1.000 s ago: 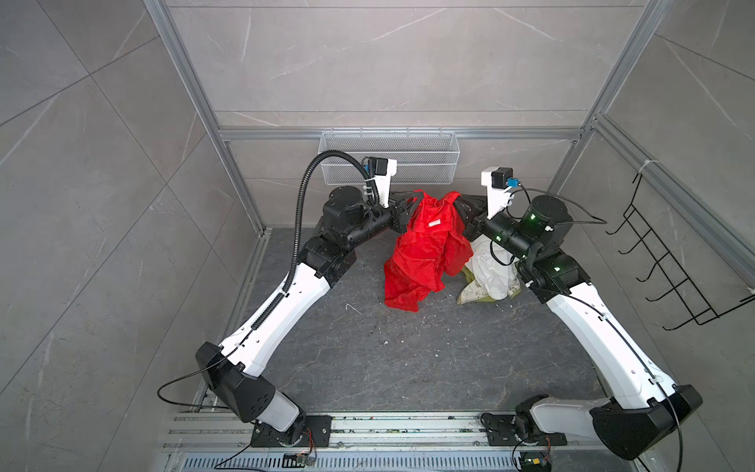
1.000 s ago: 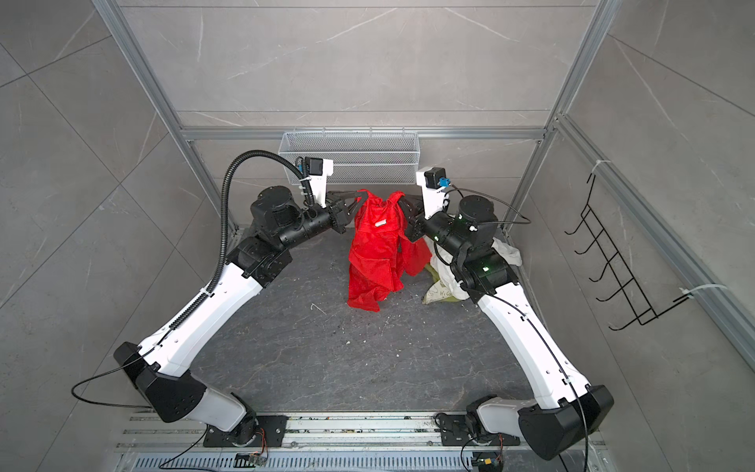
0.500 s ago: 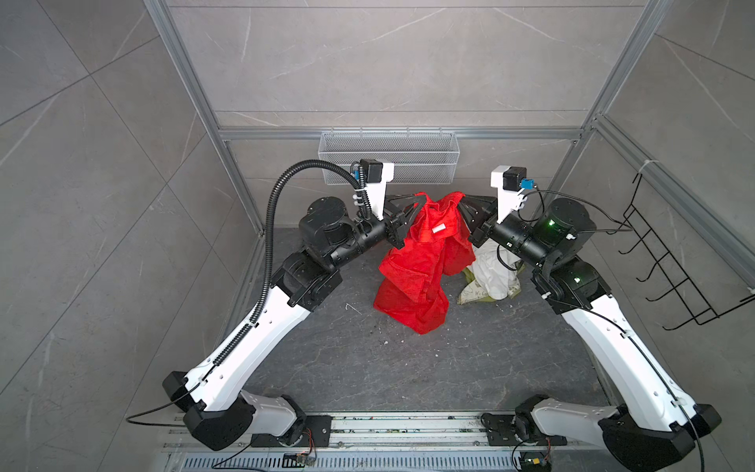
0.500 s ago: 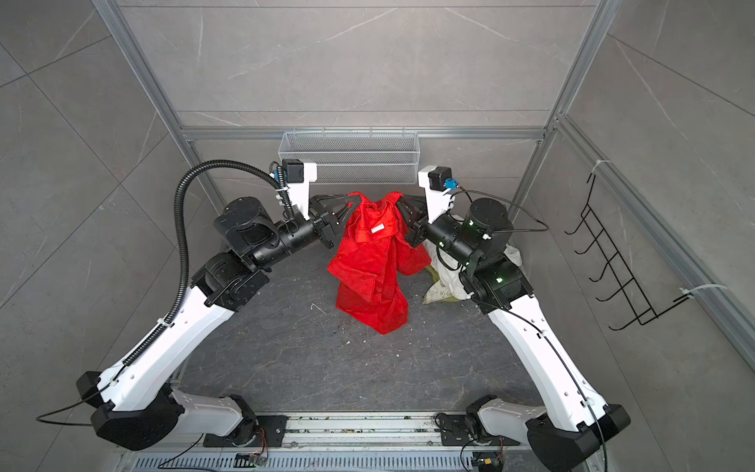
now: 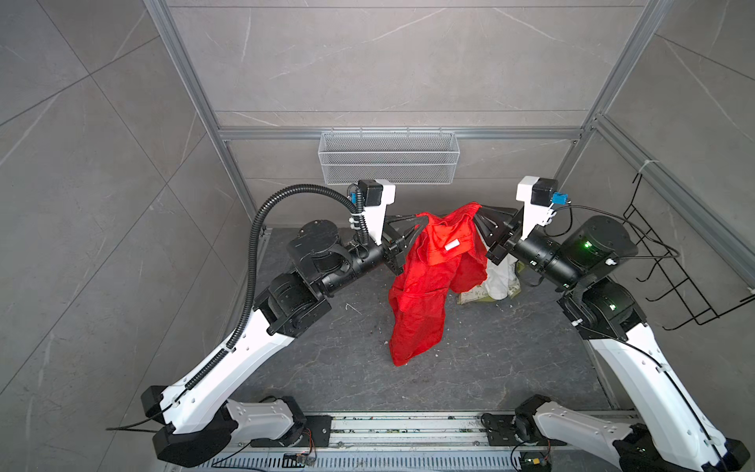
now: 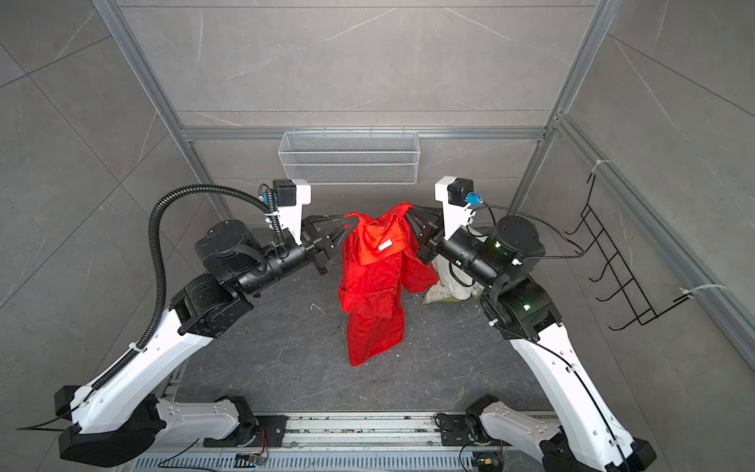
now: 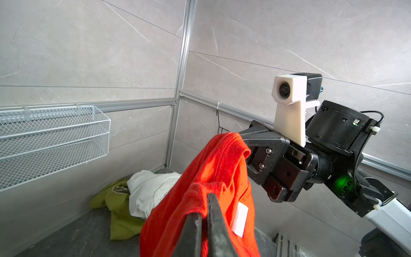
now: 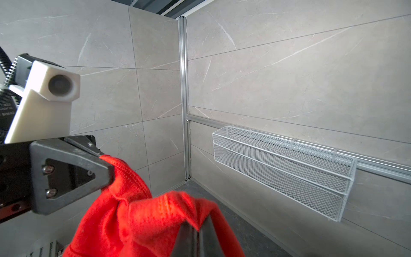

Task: Pick out a specific cloth from the pile
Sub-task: 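Carry the red cloth with both grippers toward the robot, away from the pile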

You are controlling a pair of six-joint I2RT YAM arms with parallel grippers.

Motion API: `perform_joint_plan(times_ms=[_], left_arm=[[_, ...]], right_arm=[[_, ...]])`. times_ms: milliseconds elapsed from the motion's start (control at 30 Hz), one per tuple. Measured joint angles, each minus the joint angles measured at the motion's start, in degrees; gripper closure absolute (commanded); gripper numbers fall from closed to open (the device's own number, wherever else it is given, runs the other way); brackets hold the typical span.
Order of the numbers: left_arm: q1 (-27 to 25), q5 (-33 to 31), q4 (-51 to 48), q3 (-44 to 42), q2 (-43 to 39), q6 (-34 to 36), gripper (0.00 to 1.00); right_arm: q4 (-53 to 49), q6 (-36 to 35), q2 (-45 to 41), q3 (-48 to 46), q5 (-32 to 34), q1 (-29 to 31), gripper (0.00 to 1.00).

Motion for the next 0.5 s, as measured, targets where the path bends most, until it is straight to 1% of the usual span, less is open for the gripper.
perform_joint_plan(times_ms=[233, 500], left_arm=[[-0.61, -1.6, -1.11, -4.35, -1.36, -0.22, 1.0], [-0.61, -4.52, -2.51, -10.05, -4.15, -0.39, 1.0]], right_arm=[[-1.03, 1.11, -2.73, -4.9, -0.22, 0.26, 1.0], [-0.81, 3.61, -2.91, -10.47, -1.14, 1.62, 1.0]])
